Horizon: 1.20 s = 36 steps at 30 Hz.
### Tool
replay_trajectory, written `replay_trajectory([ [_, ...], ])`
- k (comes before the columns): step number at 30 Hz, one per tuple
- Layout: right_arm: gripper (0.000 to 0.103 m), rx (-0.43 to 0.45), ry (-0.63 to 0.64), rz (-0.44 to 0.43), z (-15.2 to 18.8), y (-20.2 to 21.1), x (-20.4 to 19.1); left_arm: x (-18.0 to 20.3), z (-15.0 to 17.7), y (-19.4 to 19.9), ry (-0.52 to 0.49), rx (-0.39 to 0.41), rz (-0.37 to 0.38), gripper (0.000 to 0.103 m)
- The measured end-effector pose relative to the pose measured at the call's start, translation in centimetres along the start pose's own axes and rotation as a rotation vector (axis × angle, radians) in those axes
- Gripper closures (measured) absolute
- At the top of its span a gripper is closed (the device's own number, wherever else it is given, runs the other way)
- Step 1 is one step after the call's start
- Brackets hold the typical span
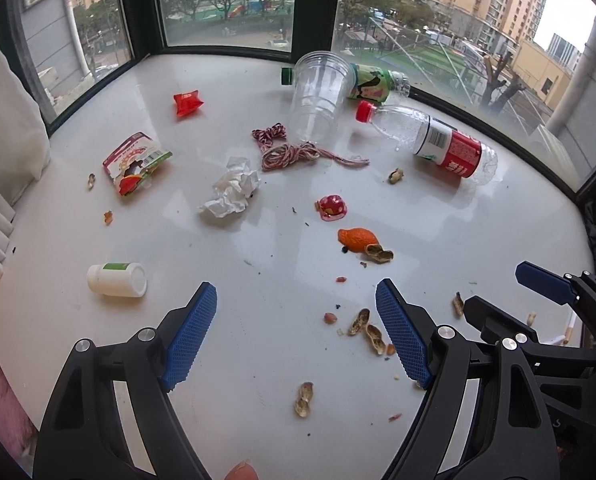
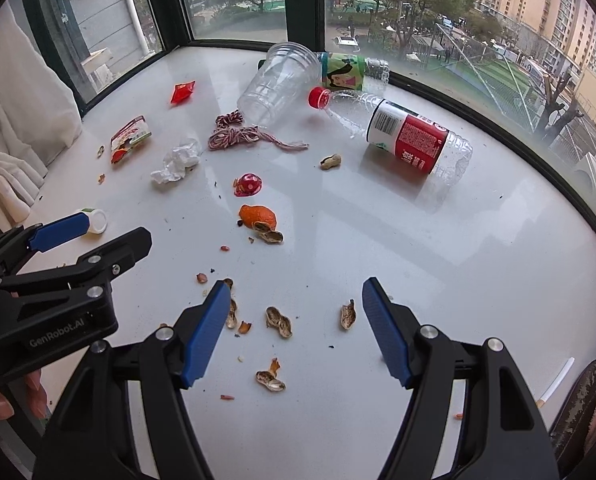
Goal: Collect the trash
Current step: 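Move the right tool back toward the crumpled white tissue on the sill, then close the right tool on the crumpled white tissue and lift it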
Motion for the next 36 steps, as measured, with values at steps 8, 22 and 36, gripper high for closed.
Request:
replay_trajectory([
  [8, 0.037, -0.027, -0.052, -0.007, -2.6, -3.8, 0.7, -0.7, -2.0, -3.5, -0.020, -0.024, -0.015, 0.024],
  [22, 0.037, -0.073, -0.032, 0.030, -7.3, -10.0, 0.3, -3.3, -6.4, -10.6, -0.073, -0.044, -0.045, 0.024],
  [36, 0.037, -0.088, -0.012, 0.034, -9.1, -12.9, -0.6, -3.7, -8.3, -13.4, -0.080, -0.037, -0.058, 0.024],
])
Point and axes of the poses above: each gripper's, at about its wrist camera, not at the fingertips, and y roughly against the way its jaws point, x to its right, z to its underside, the point moved 7 cm from there along -y, roughly the way its jaws point, and after that the axes turned 8 degrees about -z, right-handed, at the moved point
